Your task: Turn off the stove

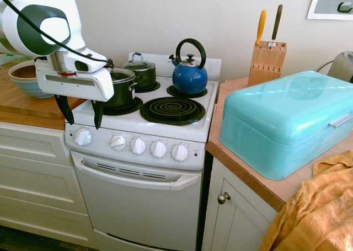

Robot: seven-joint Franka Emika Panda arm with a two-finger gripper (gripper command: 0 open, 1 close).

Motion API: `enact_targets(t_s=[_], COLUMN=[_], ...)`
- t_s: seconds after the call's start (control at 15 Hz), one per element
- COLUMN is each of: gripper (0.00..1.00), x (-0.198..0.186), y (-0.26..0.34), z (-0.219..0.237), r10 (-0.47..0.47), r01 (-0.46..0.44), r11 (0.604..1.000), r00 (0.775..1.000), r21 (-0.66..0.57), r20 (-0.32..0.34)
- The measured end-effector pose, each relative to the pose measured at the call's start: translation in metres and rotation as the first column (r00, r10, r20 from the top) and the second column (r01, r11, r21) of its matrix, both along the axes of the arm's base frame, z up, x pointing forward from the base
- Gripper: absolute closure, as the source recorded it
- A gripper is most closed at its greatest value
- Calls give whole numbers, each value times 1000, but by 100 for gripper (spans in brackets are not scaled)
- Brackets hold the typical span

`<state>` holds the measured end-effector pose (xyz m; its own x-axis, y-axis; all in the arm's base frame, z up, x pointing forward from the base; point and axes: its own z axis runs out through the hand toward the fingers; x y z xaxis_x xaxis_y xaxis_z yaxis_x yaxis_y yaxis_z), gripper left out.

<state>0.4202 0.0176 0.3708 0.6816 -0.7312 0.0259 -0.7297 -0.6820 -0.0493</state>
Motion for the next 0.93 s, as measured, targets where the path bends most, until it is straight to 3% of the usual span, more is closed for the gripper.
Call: enact_targets(t_s=[0.27, 0.67, 0.73, 0.93], gripper=[0, 0, 100, 100], x=[1, 11, 13, 16], y=[-1, -7, -7, -7], z=[-2, -26, -31, -40], r10=[-4, -23, -15, 1], r01=[4, 26, 18, 3], r11=[1000, 988, 986, 987], r00=[1000, 1000, 1000, 1000], r21=[-12, -155, -165, -161], r20=[2, 18, 19, 21])
